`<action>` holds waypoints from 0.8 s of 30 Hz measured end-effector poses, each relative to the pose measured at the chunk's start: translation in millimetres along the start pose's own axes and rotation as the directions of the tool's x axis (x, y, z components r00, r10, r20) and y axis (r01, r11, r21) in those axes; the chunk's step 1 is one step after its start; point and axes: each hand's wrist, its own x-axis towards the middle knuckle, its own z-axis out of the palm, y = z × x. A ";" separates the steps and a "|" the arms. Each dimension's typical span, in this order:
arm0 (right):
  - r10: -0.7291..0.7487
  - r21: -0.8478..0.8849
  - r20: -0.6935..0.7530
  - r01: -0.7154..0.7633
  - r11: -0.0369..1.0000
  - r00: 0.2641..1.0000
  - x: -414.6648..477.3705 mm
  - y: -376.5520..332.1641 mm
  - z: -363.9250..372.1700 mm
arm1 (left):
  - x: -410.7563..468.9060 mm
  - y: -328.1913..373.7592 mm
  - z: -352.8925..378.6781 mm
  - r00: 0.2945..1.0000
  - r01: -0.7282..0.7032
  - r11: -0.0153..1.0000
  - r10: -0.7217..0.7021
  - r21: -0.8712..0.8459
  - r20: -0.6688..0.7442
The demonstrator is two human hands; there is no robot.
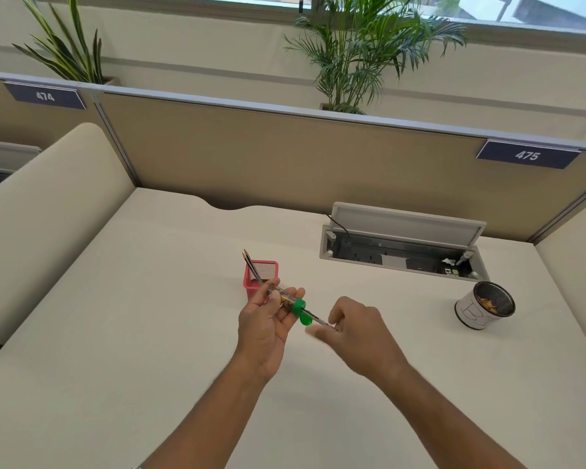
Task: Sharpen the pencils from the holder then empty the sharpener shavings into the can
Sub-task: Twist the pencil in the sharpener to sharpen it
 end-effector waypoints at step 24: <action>-0.156 -0.279 -0.021 0.144 0.949 0.987 -7.4 -0.1 8.8 | 0.3 -3.7 -0.4 1.000 -0.023 0.999 0.023 0.022 -0.008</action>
